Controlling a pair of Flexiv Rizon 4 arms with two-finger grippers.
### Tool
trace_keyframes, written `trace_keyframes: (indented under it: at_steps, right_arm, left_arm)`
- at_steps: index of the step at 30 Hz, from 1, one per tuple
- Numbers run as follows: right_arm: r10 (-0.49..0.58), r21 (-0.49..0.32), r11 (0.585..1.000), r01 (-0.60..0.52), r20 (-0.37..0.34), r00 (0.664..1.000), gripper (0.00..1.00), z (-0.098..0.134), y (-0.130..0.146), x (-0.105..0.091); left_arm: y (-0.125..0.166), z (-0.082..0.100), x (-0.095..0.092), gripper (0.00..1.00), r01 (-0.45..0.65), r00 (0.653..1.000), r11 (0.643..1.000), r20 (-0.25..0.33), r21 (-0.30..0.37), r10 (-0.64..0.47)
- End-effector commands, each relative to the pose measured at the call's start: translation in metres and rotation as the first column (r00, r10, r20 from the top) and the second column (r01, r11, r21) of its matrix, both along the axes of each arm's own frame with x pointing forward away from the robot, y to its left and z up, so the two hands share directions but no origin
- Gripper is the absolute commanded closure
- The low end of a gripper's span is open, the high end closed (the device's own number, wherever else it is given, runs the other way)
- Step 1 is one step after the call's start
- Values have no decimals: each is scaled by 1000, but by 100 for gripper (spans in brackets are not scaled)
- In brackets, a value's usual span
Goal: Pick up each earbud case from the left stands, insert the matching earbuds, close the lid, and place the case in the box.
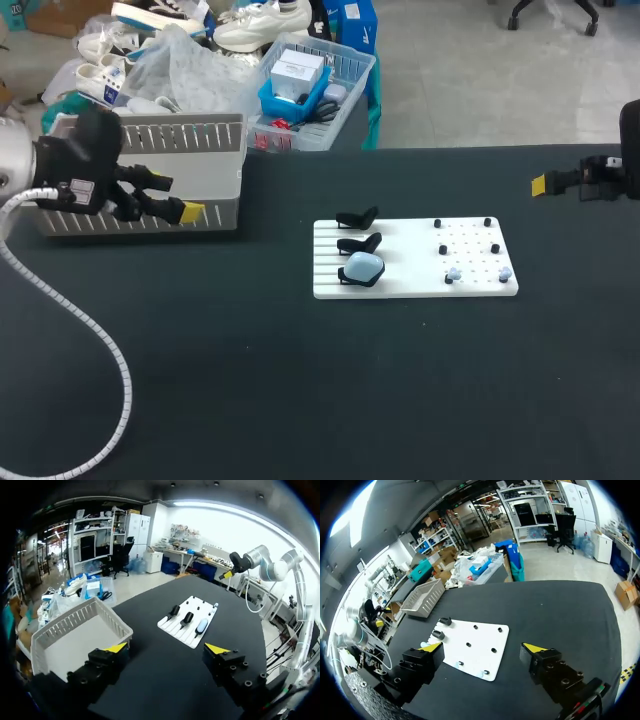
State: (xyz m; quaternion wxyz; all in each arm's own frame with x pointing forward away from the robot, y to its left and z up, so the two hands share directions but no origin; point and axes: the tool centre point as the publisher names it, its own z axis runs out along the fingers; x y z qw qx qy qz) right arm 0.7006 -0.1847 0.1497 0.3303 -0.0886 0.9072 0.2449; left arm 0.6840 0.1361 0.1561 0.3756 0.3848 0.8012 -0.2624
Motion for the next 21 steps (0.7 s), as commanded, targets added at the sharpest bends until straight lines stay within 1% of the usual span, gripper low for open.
trace_keyframes:
  at_steps: [1, 3, 4, 10, 13, 15, 19, 21]
  right_arm:
    - [1, 0, 1000, -1, 0, 1000, 0, 0, 0, 0]
    - [1, 0, 1000, -1, 0, 1000, 0, 0, 0, 0]
    - [1, 0, 1000, -1, 0, 1000, 0, 0, 0, 0]
    - [1, 0, 1000, -1, 0, 1000, 0, 0, 0, 0]
    - [1, 0, 1000, -1, 0, 1000, 0, 0, 0, 0]
    - [1, 0, 1000, -1, 0, 1000, 0, 0, 0, 0]
    - [1, 0, 1000, -1, 0, 1000, 0, 0, 0, 0]
    - [1, 0, 1000, -1, 0, 1000, 0, 0, 0, 0]
  left_arm:
    - [-8, -8, 4, 0, 260, 961, 958, 129, -124, -244]
    - [-14, -8, 3, 0, 306, 947, 945, 137, -118, -290]
    - [-17, -9, 2, 0, 327, 939, 938, 154, -115, -308]
    - [-31, -8, 2, 0, 435, 890, 894, 204, -111, -408]
    - [-42, -10, 3, 0, 478, 863, 872, 243, -108, -443]
    - [-50, -12, 3, 0, 495, 854, 861, 250, -115, -457]
    - [-66, -14, -3, 0, 535, 825, 837, 287, -116, -488]
    - [-73, -19, -7, 0, 551, 813, 828, 290, -102, -505]
